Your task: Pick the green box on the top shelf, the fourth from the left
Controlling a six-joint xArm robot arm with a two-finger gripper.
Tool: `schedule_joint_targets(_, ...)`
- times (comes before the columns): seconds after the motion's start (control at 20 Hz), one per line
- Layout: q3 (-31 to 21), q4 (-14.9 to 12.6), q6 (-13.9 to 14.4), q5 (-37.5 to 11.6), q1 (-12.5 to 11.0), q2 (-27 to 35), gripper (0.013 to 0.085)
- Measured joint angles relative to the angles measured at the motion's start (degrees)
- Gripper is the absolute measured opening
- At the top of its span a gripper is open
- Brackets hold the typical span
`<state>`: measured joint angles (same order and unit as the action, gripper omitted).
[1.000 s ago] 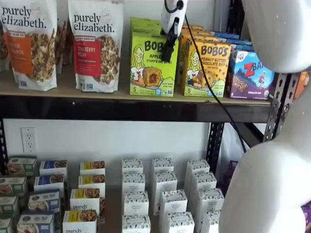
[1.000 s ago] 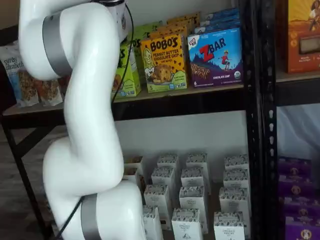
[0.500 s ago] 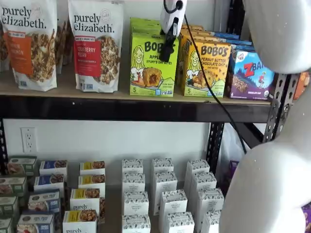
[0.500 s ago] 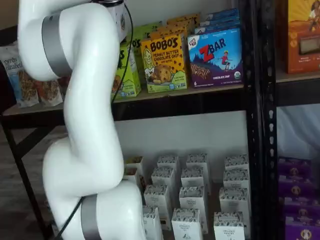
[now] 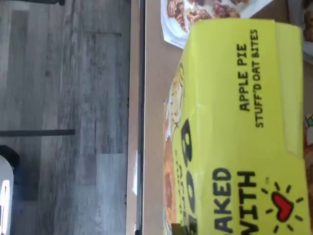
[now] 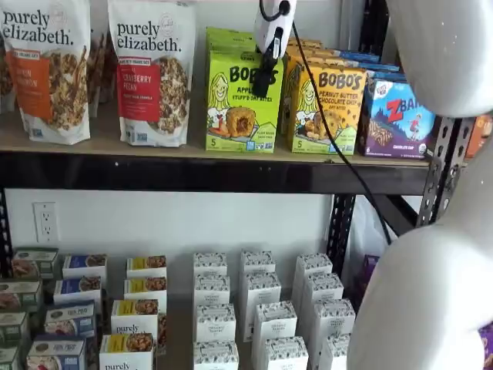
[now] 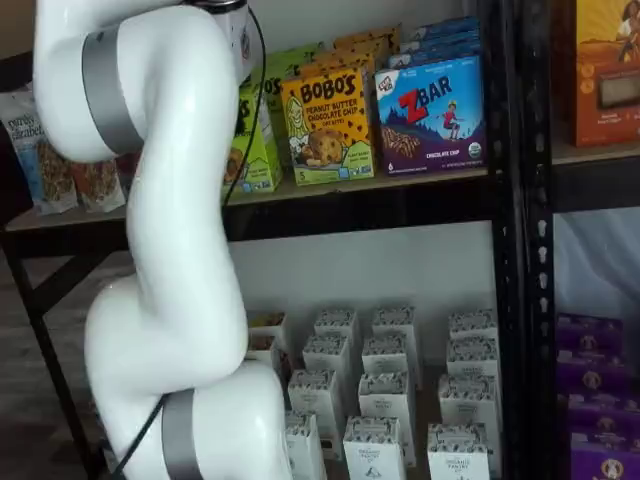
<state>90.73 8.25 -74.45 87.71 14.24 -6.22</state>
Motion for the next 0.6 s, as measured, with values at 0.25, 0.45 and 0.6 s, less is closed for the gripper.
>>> schedule_joint_targets(0.25, -0.1, 0.3, 0.0, -0.3, 0.0, -0.1, 0.029)
schedule_joint_targets(0.45, 0.8, 0.3, 0.1, 1.0, 0.0, 0.3, 0.029)
schedule_joint_targets(0.6, 1.8, 0.6, 0.1, 2.3, -0.1, 0.5, 0.029)
